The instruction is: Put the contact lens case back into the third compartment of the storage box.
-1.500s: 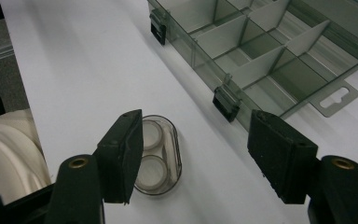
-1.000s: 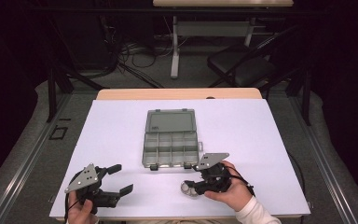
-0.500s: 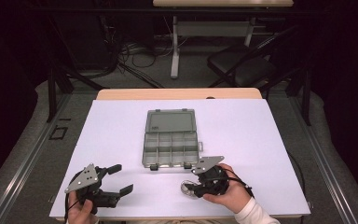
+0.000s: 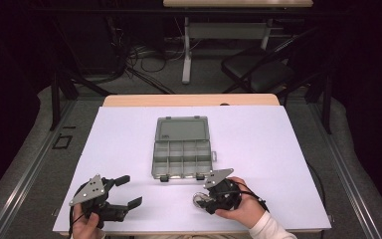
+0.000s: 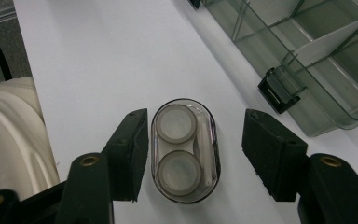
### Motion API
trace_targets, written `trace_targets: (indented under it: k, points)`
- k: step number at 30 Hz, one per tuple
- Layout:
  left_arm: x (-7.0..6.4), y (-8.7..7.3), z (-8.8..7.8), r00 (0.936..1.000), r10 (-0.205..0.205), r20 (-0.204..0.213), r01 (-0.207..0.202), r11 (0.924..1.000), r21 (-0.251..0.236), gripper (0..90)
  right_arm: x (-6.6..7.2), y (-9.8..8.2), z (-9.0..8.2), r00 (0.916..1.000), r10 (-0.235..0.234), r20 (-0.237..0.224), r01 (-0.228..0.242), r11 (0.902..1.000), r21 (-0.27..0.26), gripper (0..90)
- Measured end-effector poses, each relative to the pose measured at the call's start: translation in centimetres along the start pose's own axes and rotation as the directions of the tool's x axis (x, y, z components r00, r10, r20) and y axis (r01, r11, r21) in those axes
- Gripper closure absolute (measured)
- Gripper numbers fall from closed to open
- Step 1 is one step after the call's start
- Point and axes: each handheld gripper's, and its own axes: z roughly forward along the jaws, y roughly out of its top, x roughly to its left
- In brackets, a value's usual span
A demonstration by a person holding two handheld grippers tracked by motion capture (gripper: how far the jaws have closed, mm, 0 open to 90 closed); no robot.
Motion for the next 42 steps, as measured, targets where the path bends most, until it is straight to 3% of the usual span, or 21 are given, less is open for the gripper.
trace_targets:
  k: [26, 42]
  points:
    - [0.0, 0.0, 0.0, 1.0000, 0.001, -0.002, -0.001, 1.0000, 0.004, 15.8, 0.2, -0.8, 1.9, 0.9994, -0.019, -0.029, 0.021, 0.9971, 0.074, 45.1]
    - [0.1, 0.0, 0.0, 1.0000, 0.002, -0.001, -0.002, 1.0000, 0.003, 15.8, 0.1, -0.9, 2.1, 0.9987, -0.038, -0.034, 0.041, 0.9958, 0.082, 48.7]
